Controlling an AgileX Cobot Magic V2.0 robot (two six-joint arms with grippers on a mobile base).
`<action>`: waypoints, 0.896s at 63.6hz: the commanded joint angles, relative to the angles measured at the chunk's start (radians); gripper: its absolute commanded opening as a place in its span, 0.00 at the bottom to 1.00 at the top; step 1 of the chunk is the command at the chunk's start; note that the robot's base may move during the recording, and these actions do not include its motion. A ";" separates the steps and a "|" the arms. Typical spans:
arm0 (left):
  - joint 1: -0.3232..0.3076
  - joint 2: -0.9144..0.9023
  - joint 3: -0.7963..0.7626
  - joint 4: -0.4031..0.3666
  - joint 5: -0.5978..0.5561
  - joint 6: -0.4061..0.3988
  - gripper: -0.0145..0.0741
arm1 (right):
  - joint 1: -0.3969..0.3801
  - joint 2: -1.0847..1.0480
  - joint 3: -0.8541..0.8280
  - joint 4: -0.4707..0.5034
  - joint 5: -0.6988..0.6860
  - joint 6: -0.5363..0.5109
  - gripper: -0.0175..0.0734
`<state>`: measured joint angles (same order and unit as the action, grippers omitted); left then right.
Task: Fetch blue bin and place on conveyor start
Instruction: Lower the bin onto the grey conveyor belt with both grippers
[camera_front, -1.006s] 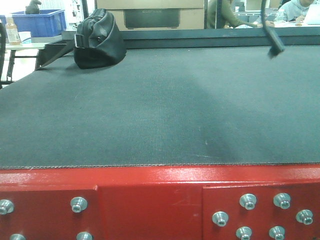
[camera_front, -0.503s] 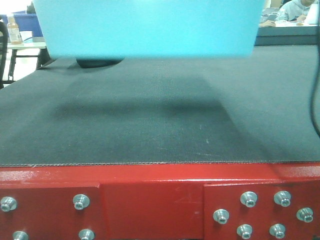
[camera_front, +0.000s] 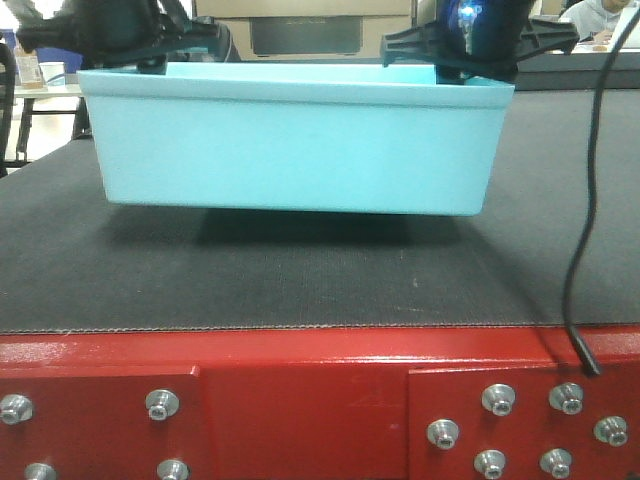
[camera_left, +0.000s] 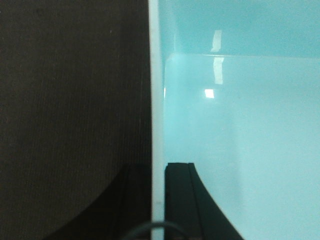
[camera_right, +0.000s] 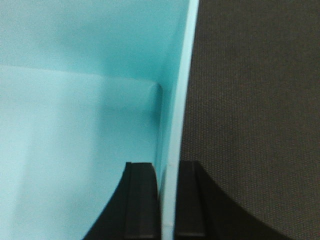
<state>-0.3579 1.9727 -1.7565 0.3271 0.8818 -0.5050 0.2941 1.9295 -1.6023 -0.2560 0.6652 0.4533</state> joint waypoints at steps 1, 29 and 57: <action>-0.036 -0.003 -0.008 -0.098 -0.100 -0.004 0.05 | 0.031 -0.011 -0.013 0.076 -0.149 -0.015 0.12; -0.034 -0.003 -0.024 -0.044 -0.033 -0.048 0.68 | -0.007 -0.019 -0.013 0.104 -0.146 0.001 0.59; -0.032 -0.021 -0.081 0.018 0.029 -0.063 0.68 | -0.023 -0.071 -0.013 0.041 -0.079 0.001 0.59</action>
<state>-0.3825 1.9764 -1.8281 0.3382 0.9026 -0.5598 0.2750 1.8950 -1.6040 -0.1935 0.5901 0.4570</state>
